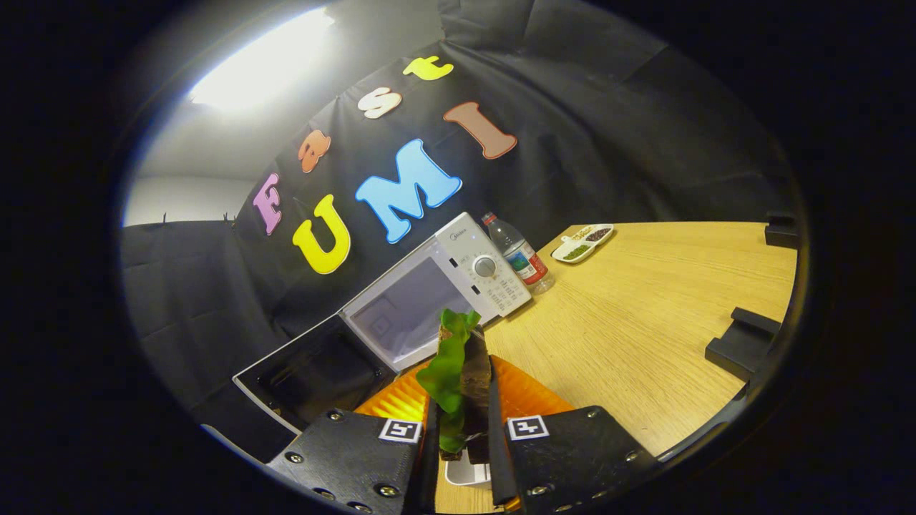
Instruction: Open the microwave, put the food inside, and close the microwave door.
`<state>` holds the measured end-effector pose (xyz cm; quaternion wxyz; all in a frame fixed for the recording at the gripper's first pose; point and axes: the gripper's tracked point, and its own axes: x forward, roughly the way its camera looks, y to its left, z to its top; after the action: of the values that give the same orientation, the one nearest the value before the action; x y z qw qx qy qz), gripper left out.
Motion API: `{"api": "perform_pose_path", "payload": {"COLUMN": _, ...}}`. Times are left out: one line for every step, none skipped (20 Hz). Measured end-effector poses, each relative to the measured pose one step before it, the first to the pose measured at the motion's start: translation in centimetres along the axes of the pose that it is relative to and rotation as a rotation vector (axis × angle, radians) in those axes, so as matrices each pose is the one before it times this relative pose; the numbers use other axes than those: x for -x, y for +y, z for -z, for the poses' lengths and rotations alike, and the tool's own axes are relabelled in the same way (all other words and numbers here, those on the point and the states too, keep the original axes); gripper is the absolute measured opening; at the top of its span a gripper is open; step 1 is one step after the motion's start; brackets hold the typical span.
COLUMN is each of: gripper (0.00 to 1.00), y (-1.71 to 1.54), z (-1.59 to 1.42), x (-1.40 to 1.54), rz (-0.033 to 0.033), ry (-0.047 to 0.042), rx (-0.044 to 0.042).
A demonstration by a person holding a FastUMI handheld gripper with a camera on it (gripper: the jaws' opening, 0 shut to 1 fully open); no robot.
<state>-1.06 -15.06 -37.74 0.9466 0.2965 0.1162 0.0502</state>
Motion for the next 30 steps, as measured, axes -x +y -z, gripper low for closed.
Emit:
{"api": "perform_pose_path", "payload": {"gripper": 0.29, "y": 0.888, "z": -0.304, "x": -0.317, "rz": -0.0092, "ry": -0.00168, "rx": 0.01201}}
{"api": "perform_pose_path", "payload": {"gripper": 0.29, "y": 0.88, "z": -0.273, "x": -0.451, "rz": -0.01149, "ry": 0.00191, "rx": 0.00314}}
{"api": "perform_pose_path", "payload": {"gripper": 0.29, "y": 0.993, "z": -0.313, "x": -0.622, "rz": -0.01724, "ry": -0.0016, "rx": 0.00129}}
{"api": "perform_pose_path", "payload": {"gripper": 0.29, "y": 0.895, "z": -0.355, "x": -0.797, "rz": -0.0085, "ry": -0.00397, "rx": 0.00688}}
{"api": "perform_pose_path", "payload": {"gripper": 0.29, "y": 0.582, "z": -0.195, "x": -0.905, "rz": 0.00069, "ry": -0.00361, "rx": 0.01073}}
{"api": "perform_pose_path", "payload": {"gripper": 0.29, "y": 0.535, "z": -0.189, "x": -1.028, "rz": 0.00107, "ry": -0.00283, "rx": 0.00706}}
{"api": "perform_pose_path", "payload": {"gripper": 0.29, "y": 0.671, "z": 0.011, "x": -1.034, "rz": -0.00091, "ry": 0.00127, "rx": 0.00143}}
{"api": "perform_pose_path", "payload": {"gripper": 0.29, "y": 0.587, "z": 0.057, "x": -1.195, "rz": -0.00098, "ry": 0.00704, "rx": -0.00474}}
{"api": "perform_pose_path", "payload": {"gripper": 0.29, "y": 0.725, "z": 0.157, "x": -1.07, "rz": -0.00028, "ry": 0.00358, "rx": -0.00023}}
{"api": "perform_pose_path", "payload": {"gripper": 0.29, "y": 0.514, "z": 0.113, "x": -1.233, "rz": 0.00599, "ry": 0.00225, "rx": 0.0087}}
{"api": "perform_pose_path", "payload": {"gripper": 0.29, "y": 0.493, "z": 0.18, "x": -1.295, "rz": 0.00957, "ry": 0.00152, "rx": 0.01173}}
{"api": "perform_pose_path", "payload": {"gripper": 0.29, "y": 0.511, "z": 0.094, "x": -1.337, "rz": 0.00606, "ry": -0.00115, "rx": 0.00927}}
{"api": "perform_pose_path", "payload": {"gripper": 0.29, "y": 0.714, "z": 0.258, "x": -1.407, "rz": 0.00311, "ry": 0.0053, "rx": 0.00507}}
{"api": "perform_pose_path", "payload": {"gripper": 0.29, "y": 0.628, "z": 0.292, "x": -1.352, "rz": 0.00246, "ry": 0.01369, "rx": -0.0057}}
{"api": "perform_pose_path", "payload": {"gripper": 0.29, "y": 0.697, "z": 0.415, "x": -1.3, "rz": -0.00266, "ry": 0.01067, "rx": -0.007}}
{"api": "perform_pose_path", "payload": {"gripper": 0.29, "y": 0.599, "z": 0.088, "x": -1.296, "rz": 0.00082, "ry": 0.00192, "rx": -0.00063}}
{"api": "perform_pose_path", "payload": {"gripper": 0.29, "y": 0.43, "z": -0.011, "x": -1.351, "rz": 0.00347, "ry": -0.00011, "rx": 0.00143}}
{"api": "perform_pose_path", "payload": {"gripper": 0.29, "y": 0.299, "z": -0.064, "x": -1.418, "rz": 0.00583, "ry": -0.00083, "rx": 0.00019}}
{"api": "perform_pose_path", "payload": {"gripper": 0.29, "y": 0.084, "z": 0.078, "x": -1.451, "rz": 0.00952, "ry": -0.00119, "rx": -0.00362}}
{"api": "perform_pose_path", "payload": {"gripper": 0.29, "y": 0.075, "z": 0.037, "x": -1.403, "rz": 0.00594, "ry": 0.00156, "rx": 0.00132}}
{"api": "perform_pose_path", "payload": {"gripper": 0.29, "y": -0.025, "z": 0.37, "x": -1.402, "rz": 0.00863, "ry": 0.0117, "rx": 0.00315}}
{"api": "perform_pose_path", "payload": {"gripper": 0.29, "y": -0.138, "z": 0.23, "x": -1.489, "rz": 0.00884, "ry": 0.00675, "rx": -0.00106}}
{"api": "perform_pose_path", "payload": {"gripper": 0.29, "y": -0.01, "z": 0.266, "x": -1.471, "rz": 0.0059, "ry": 0.01158, "rx": -0.01097}}
{"api": "perform_pose_path", "payload": {"gripper": 0.29, "y": 0.092, "z": 0.153, "x": -1.436, "rz": -0.00344, "ry": 0.01009, "rx": -0.02535}}
{"api": "perform_pose_path", "payload": {"gripper": 0.29, "y": 0.271, "z": -0.001, "x": -1.344, "rz": -0.01199, "ry": 0.00017, "rx": -0.02363}}
{"api": "perform_pose_path", "payload": {"gripper": 0.29, "y": -0.045, "z": 0.073, "x": -1.431, "rz": 0.00226, "ry": 0.00633, "rx": -0.00949}}
{"api": "perform_pose_path", "payload": {"gripper": 0.29, "y": -0.325, "z": 0.277, "x": -1.386, "rz": 0.00722, "ry": 0.0075, "rx": -0.00612}}
{"api": "perform_pose_path", "payload": {"gripper": 0.29, "y": -0.364, "z": 0.213, "x": -1.348, "rz": 0.0073, "ry": 0.00849, "rx": -0.00591}}
{"api": "perform_pose_path", "payload": {"gripper": 0.29, "y": -0.128, "z": 0.236, "x": -1.253, "rz": -0.00195, "ry": 0.01179, "rx": -0.02458}}
{"api": "perform_pose_path", "payload": {"gripper": 0.29, "y": -0.068, "z": 0.095, "x": -1.165, "rz": -0.00996, "ry": 0.00508, "rx": -0.04099}}
